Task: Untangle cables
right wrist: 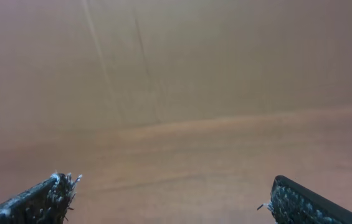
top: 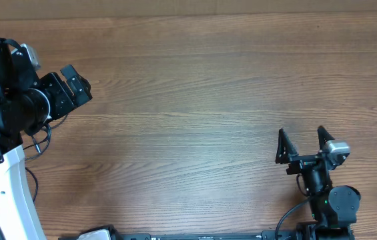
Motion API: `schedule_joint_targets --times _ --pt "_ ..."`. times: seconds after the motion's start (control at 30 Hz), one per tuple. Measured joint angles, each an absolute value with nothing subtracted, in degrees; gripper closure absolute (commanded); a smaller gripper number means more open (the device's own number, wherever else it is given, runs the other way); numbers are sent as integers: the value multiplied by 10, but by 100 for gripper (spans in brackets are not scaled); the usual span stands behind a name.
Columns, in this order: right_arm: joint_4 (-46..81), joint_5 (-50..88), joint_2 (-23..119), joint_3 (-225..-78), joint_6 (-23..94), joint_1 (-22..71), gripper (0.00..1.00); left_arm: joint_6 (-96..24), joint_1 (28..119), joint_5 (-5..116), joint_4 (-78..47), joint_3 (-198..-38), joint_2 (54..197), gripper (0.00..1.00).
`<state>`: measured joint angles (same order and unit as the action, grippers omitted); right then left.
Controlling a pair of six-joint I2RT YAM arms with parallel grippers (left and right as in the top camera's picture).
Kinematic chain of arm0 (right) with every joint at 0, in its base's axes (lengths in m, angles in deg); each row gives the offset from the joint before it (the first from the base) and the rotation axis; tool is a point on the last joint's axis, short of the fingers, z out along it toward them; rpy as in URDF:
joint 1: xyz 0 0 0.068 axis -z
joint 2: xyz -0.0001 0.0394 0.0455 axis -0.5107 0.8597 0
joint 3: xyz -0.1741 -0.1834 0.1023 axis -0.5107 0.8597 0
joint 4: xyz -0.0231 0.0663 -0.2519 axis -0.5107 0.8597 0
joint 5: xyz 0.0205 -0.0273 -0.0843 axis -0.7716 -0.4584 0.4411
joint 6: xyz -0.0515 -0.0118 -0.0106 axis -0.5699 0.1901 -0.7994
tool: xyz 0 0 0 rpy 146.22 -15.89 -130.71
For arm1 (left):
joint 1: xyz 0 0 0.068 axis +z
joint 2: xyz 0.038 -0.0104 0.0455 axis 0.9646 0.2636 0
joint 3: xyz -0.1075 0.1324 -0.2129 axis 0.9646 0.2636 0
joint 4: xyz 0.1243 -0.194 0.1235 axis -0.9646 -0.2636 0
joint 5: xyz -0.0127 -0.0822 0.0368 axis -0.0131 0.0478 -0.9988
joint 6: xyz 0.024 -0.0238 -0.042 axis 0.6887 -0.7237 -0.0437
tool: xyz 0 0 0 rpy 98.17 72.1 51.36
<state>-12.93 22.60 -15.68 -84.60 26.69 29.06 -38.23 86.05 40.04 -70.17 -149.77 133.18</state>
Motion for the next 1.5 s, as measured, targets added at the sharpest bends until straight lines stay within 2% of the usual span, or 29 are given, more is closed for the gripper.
schedule_joint_targets --times 0.47,1.5 --pt "-87 225 -220 -796 261 292 0 -382 860 400 -701 -1498 1332 0" --pt "-90 224 -220 -796 261 292 0 -382 860 400 -702 -1498 1332 1"
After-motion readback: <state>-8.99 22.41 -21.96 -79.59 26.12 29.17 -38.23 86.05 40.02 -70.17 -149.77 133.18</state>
